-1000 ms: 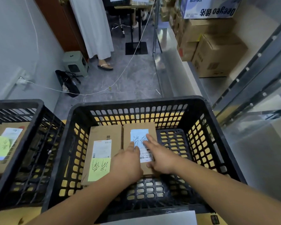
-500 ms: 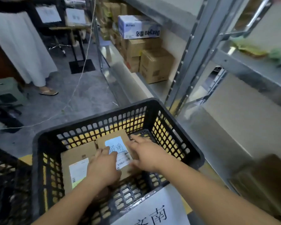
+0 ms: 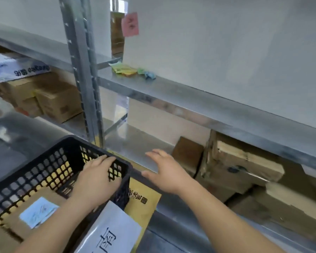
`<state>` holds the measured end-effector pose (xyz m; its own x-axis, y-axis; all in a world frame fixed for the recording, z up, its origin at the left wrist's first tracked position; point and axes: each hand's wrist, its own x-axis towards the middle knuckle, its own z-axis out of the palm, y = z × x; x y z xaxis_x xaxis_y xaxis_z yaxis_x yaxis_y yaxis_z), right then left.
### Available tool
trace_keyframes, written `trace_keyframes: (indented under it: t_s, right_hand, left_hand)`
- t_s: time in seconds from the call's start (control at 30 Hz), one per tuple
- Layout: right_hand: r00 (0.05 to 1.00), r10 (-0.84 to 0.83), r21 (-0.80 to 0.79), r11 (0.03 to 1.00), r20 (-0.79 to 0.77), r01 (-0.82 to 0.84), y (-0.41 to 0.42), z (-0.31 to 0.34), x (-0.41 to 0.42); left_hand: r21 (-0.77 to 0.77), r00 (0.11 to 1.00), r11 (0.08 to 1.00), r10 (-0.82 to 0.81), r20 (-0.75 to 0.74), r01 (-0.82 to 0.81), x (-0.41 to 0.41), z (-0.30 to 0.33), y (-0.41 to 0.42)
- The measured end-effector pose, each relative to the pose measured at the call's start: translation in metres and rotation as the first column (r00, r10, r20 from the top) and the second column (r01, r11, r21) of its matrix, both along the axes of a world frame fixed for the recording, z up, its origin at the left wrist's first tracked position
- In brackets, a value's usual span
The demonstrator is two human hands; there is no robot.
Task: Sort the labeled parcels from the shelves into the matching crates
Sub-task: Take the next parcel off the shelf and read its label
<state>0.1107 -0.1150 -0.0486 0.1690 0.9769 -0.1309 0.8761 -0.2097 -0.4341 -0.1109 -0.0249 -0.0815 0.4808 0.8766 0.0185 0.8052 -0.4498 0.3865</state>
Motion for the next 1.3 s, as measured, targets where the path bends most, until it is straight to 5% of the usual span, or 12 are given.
trace_keyframes:
  t_s: [0.3,0.8,1.13,1.3]
  right_hand:
    - [0.964,-0.267,-0.177,0.948,0.017,0.266,-0.005,-0.049,0.089]
    - [0.891,-0.450,-0.293,0.846,0.055,0.445,0.031,-0.091,0.126]
    - [0.858,-0.513,-0.064,0.856,0.013,0.513,0.025,-0.109,0.121]
    - [0.833,-0.530,-0.247,0.838,-0.157,0.487,0.023,-0.106,0.126]
  left_hand:
    - [-0.057,0.943,0.950,-0.313,-0.111,0.308,0.137,-0.020,0.002]
    - [-0.252,0.917,0.900,-0.388,-0.096,0.354,0.253,-0.105,0.035]
    - [-0.276,0.983,0.948,-0.121,0.140,0.156,0.224,-0.112,0.010]
    - [-0.403,0.992,0.912,-0.019,0.127,0.070,0.192,-0.112,0.015]
